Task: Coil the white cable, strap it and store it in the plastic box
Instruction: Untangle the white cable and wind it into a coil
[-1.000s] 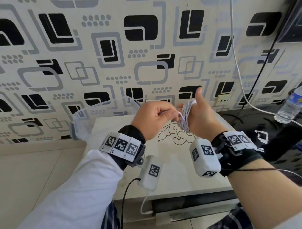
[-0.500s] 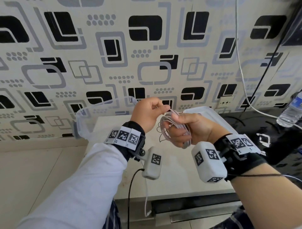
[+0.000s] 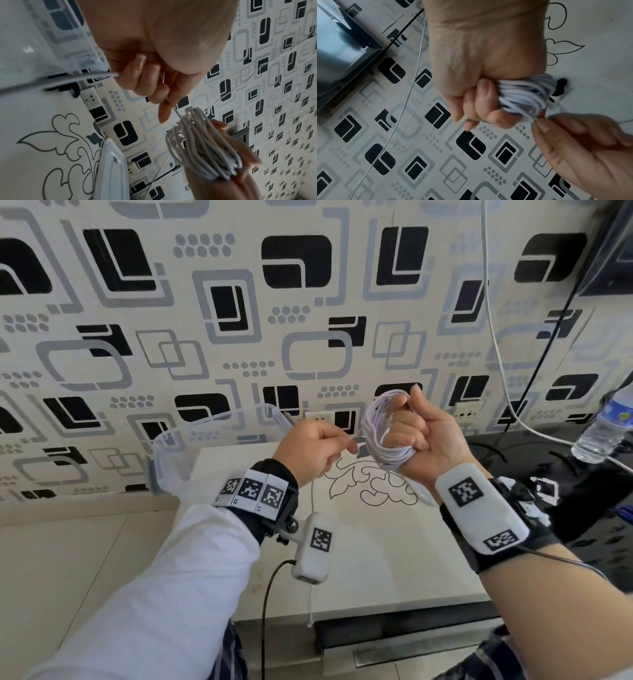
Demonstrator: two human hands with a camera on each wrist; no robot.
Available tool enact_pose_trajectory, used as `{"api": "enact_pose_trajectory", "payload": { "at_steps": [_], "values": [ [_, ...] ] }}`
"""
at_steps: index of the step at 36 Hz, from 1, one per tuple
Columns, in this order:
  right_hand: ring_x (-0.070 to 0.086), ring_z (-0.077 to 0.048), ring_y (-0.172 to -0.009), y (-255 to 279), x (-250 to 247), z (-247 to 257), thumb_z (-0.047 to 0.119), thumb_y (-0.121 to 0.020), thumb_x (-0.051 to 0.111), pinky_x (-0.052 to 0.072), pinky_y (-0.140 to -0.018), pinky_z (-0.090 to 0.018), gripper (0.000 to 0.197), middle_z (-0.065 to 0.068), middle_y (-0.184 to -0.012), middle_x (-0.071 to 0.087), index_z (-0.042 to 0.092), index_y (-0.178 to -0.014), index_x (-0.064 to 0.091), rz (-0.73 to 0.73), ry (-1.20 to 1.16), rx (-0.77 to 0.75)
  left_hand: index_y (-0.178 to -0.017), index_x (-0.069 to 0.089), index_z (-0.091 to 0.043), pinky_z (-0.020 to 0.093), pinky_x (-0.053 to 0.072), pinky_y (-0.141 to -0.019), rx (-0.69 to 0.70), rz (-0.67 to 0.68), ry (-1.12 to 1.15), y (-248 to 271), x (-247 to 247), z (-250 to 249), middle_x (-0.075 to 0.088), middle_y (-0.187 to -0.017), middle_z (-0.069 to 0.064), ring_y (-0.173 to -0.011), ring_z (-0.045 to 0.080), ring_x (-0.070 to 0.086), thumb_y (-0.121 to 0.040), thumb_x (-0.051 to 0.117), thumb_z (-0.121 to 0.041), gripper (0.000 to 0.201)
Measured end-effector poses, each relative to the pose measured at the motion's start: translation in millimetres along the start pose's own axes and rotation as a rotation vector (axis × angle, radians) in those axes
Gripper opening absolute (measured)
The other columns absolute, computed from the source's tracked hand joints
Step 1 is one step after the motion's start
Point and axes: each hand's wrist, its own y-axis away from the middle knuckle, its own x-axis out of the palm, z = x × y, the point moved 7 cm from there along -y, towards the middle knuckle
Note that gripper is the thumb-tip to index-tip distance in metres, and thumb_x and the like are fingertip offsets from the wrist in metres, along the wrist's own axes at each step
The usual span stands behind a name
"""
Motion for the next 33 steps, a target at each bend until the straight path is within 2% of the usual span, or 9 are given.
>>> {"api": "enact_pose_trajectory", "payload": {
  "at_steps": [5, 8, 11, 16, 24, 29, 33],
  "values": [
    [0.023, -0.011, -0.032, 4, -11, 18, 0.036, -0.096, 0.049, 0.044, -0.04, -0.026, 0.04, 0.0, -0.037, 0.034, 0.004, -0.074, 0.055, -0.114, -0.177, -0.193, -0.091, 0.068, 0.006, 0.027, 0.041, -0.045, -0.078, 0.146, -0.054, 6, 21, 5, 0.048, -0.058, 0.004, -0.045, 0.017, 0.042, -0.097, 0.049, -0.005, 0.023],
    [0.029, -0.014, -0.027, 11, -15, 32, 0.037, -0.098, 0.047, 0.042, -0.037, -0.024, 0.042, 0.003, -0.036, 0.031, 0.006, -0.069, 0.052, -0.21, -0.213, -0.335, -0.092, 0.065, 0.006, 0.033, 0.056, -0.055, -0.157, 0.266, -0.041, 12, 36, 10, 0.052, -0.061, 0.008, -0.049, 0.02, 0.052, -0.098, 0.046, -0.007, 0.025],
    [0.03, -0.013, -0.027, 18, -15, 38, 0.035, -0.097, 0.048, 0.044, -0.038, -0.023, 0.038, 0.004, -0.036, 0.031, 0.009, -0.07, 0.051, -0.24, -0.22, -0.397, -0.091, 0.063, 0.004, 0.036, 0.06, -0.062, -0.23, 0.381, -0.051, 21, 50, 15, 0.059, -0.064, 0.013, -0.055, 0.027, 0.063, -0.099, 0.044, -0.007, 0.024],
    [0.029, -0.012, -0.028, 20, -20, 39, 0.038, -0.096, 0.05, 0.043, -0.038, -0.022, 0.037, 0.005, -0.038, 0.031, 0.011, -0.07, 0.05, -0.288, -0.218, -0.391, -0.09, 0.061, 0.003, 0.035, 0.06, -0.065, -0.266, 0.458, -0.12, 28, 56, 17, 0.067, -0.07, 0.017, -0.061, 0.029, 0.069, -0.1, 0.047, -0.009, 0.022],
    [0.028, -0.01, -0.03, 15, -25, 27, 0.038, -0.095, 0.051, 0.041, -0.037, -0.021, 0.037, 0.007, -0.04, 0.029, 0.011, -0.069, 0.051, -0.347, -0.224, -0.346, -0.086, 0.062, 0.002, 0.033, 0.059, -0.06, -0.266, 0.521, -0.066, 36, 53, 13, 0.066, -0.066, 0.017, -0.057, 0.029, 0.068, -0.098, 0.05, -0.006, 0.019],
    [0.031, -0.009, -0.033, 12, -31, 22, 0.035, -0.094, 0.053, 0.044, -0.046, -0.023, 0.03, 0.007, -0.042, 0.032, 0.012, -0.074, 0.051, -0.302, -0.08, -0.148, -0.091, 0.064, 0.002, 0.034, 0.061, -0.066, -0.296, 0.56, -0.023, 42, 58, 16, 0.071, -0.077, 0.02, -0.066, 0.029, 0.072, -0.099, 0.051, -0.008, 0.018],
    [0.03, -0.01, -0.032, 17, -37, 33, 0.035, -0.094, 0.053, 0.045, -0.043, -0.024, 0.031, 0.007, -0.041, 0.03, 0.013, -0.072, 0.05, -0.34, -0.119, -0.212, -0.085, 0.064, -0.002, 0.033, 0.059, -0.075, -0.315, 0.62, -0.143, 47, 63, 27, 0.072, -0.084, 0.018, -0.075, 0.026, 0.071, -0.097, 0.052, -0.007, 0.018]
  ]
}}
